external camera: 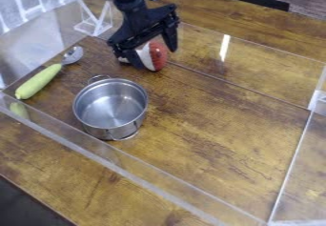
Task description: Put the mushroom in the silver pot
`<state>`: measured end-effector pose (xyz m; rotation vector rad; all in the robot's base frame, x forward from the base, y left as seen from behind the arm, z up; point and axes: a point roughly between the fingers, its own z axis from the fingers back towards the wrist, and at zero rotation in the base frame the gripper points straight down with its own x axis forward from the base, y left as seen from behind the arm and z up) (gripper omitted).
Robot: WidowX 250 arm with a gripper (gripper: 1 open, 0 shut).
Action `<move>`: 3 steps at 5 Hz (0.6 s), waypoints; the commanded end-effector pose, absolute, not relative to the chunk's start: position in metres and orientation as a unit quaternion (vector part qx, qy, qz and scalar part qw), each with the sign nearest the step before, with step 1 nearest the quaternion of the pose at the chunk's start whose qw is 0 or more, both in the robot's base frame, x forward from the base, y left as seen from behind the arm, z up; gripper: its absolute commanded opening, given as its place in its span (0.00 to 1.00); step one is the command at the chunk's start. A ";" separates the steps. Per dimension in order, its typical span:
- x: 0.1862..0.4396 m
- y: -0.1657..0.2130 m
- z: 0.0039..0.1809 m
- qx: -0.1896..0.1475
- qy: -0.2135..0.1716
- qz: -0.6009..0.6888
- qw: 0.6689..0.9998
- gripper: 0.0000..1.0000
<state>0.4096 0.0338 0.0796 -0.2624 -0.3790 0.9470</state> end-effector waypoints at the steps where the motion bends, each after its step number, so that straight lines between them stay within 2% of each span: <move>1: 0.419 0.025 0.093 -0.128 -0.212 0.458 0.853 1.00; 3: 0.432 0.062 0.090 -0.122 -0.227 0.465 0.847 1.00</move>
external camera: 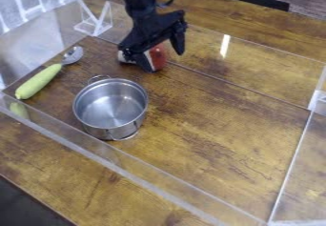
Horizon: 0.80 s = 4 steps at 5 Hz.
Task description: Put the mushroom in the silver pot
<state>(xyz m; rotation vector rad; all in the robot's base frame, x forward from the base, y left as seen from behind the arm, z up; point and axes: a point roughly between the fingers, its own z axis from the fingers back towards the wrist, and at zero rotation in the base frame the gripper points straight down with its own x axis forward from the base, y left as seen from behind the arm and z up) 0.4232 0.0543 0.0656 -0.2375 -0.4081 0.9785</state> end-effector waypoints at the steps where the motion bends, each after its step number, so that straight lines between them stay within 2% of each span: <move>1: 0.429 0.061 0.100 -0.123 -0.236 0.456 0.849 1.00; 2: 0.427 0.053 0.115 -0.124 -0.247 0.440 0.855 1.00; 3: 0.439 0.050 0.093 -0.112 -0.249 0.459 0.845 1.00; 4: 0.448 0.042 0.087 -0.117 -0.243 0.418 0.867 1.00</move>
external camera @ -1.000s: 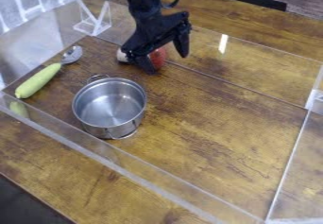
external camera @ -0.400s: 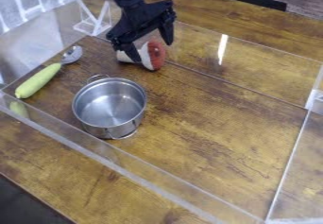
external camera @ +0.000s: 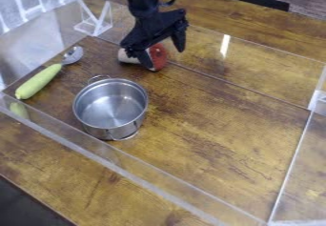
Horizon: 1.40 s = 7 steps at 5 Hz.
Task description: Put the mushroom in the silver pot
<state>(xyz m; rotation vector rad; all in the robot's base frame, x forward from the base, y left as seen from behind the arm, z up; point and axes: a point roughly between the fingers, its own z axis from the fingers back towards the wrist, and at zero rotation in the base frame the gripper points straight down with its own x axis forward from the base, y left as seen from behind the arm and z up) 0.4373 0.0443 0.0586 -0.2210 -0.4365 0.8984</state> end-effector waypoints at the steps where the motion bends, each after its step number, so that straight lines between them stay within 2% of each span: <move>1: 0.449 0.034 0.084 -0.123 -0.237 0.374 0.888 0.00; 2: 0.448 0.039 0.080 -0.120 -0.238 0.376 0.887 0.00; 3: 0.434 0.048 0.097 -0.117 -0.252 0.379 0.882 0.00; 4: 0.414 0.054 0.121 -0.114 -0.265 0.382 0.878 0.00; 5: 0.386 0.064 0.133 -0.103 -0.271 0.392 0.873 0.00; 7: 0.347 0.075 0.109 -0.049 -0.279 0.451 0.846 0.00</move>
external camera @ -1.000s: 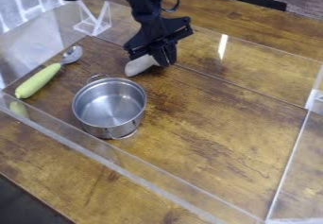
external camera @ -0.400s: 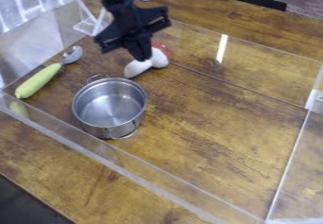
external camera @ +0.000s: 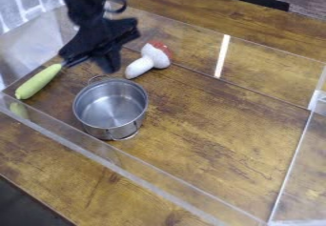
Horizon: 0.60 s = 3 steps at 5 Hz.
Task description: Put the mushroom in the silver pot
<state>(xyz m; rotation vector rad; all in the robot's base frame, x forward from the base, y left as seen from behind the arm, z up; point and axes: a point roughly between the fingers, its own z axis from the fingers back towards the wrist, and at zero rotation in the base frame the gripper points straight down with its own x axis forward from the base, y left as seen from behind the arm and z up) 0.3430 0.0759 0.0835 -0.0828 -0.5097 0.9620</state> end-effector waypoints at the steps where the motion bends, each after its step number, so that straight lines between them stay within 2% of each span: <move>1: 0.336 0.076 0.097 -0.041 -0.284 0.421 0.861 0.00; 3: 0.331 0.078 0.075 -0.028 -0.290 0.373 0.881 0.00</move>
